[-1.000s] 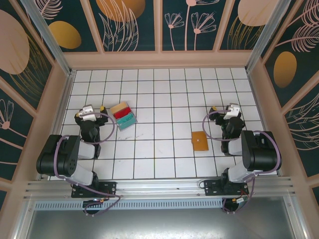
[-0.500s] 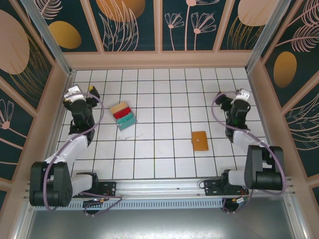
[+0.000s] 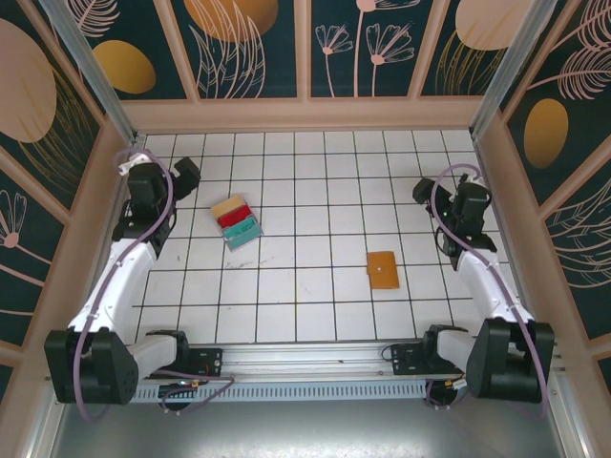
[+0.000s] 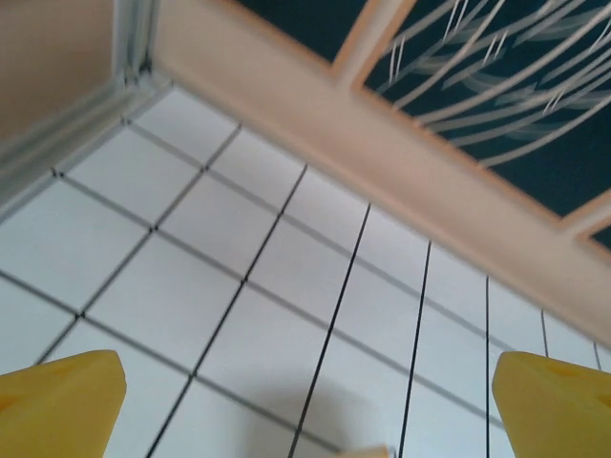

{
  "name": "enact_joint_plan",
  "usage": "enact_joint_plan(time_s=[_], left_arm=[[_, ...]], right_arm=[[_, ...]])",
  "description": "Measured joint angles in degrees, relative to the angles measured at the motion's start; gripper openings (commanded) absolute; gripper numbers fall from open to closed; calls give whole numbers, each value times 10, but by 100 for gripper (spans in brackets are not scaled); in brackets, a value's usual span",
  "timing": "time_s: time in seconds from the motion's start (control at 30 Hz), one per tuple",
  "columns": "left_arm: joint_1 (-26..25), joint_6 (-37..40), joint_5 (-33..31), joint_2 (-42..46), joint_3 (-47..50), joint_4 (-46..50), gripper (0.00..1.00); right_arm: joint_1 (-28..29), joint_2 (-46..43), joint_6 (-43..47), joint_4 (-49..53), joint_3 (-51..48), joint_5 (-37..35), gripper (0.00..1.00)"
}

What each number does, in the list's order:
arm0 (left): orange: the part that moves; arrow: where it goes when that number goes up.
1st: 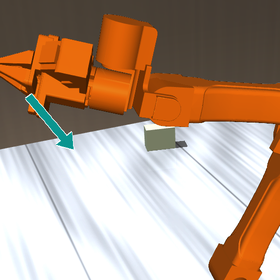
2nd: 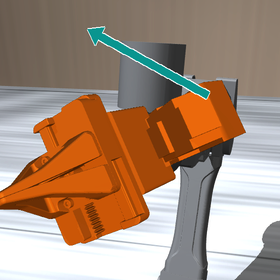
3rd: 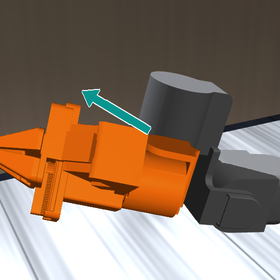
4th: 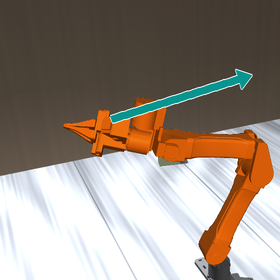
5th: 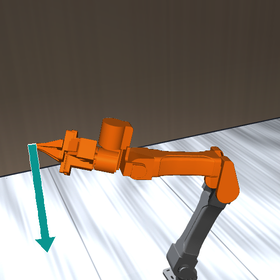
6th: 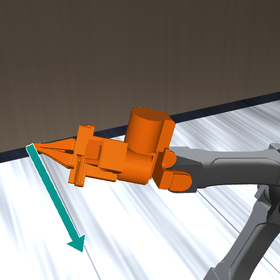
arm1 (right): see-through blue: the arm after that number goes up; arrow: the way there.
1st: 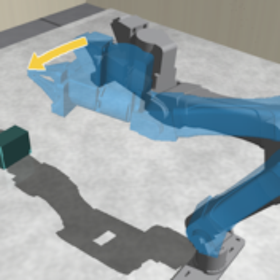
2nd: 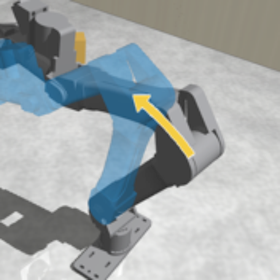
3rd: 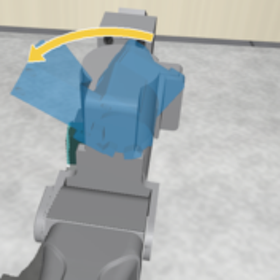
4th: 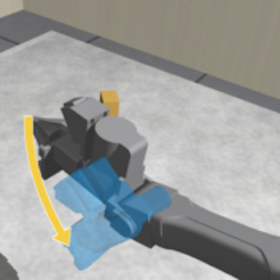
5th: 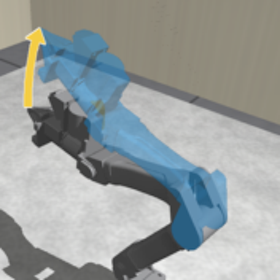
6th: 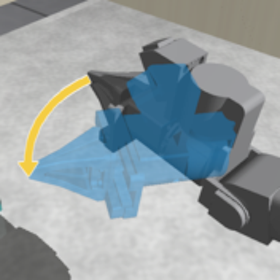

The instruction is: Take the credit cards out of the card holder

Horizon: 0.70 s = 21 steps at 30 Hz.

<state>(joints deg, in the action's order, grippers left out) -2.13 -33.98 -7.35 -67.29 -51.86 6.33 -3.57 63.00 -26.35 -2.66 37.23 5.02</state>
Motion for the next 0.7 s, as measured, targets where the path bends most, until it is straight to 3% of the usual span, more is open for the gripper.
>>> enact_joint_plan(time_s=[0.2, 0.4, 0.7], left_arm=[[0, -8, 25, -76, -51, 106, 99], [0, -20, 46, -46, -11, 109, 99], [0, -19, 84, -35, -3, 111, 98]], right_arm=[[79, -62, -36, 55, -66, 14, 99], [193, -95, -110, 78, -162, 1, 99], [227, -100, -156, 71, -223, -19, 99]])
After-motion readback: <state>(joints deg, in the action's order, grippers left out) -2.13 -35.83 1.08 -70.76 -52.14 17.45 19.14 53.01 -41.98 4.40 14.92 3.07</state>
